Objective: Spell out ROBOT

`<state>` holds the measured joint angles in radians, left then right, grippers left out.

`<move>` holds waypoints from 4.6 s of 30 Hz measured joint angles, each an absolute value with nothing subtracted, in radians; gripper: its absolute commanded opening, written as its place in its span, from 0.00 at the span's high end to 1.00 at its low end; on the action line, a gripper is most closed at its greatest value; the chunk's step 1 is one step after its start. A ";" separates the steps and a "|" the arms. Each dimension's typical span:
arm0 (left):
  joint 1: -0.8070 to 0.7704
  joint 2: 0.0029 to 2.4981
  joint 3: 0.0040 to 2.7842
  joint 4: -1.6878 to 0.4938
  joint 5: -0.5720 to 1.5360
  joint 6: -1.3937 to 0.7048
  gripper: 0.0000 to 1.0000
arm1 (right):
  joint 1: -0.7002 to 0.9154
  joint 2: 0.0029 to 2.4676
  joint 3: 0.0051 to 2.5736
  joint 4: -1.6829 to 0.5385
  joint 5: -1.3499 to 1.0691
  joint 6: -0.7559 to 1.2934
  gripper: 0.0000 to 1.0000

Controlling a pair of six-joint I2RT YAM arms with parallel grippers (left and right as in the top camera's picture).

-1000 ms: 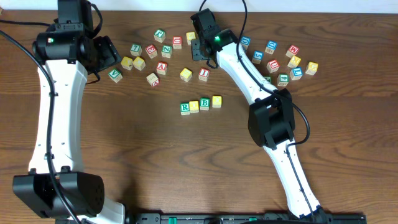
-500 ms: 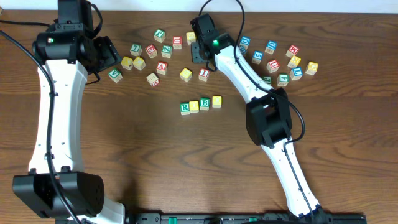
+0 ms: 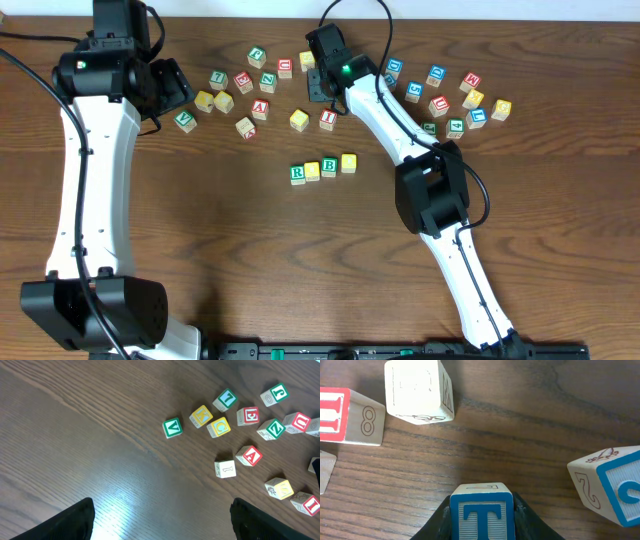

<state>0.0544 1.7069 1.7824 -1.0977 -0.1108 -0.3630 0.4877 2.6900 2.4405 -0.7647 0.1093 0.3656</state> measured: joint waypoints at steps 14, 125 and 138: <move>0.054 1.707 1.782 -1.099 -0.111 -0.363 0.13 | 0.481 2.454 2.432 -1.035 0.109 0.355 0.78; 0.054 1.708 1.782 -1.099 -0.111 -0.366 0.02 | 0.422 2.125 2.277 -1.611 -0.003 0.295 0.64; 0.054 1.708 1.782 -1.087 -0.111 -0.366 0.02 | 0.330 2.072 2.127 -1.633 -0.030 0.244 0.62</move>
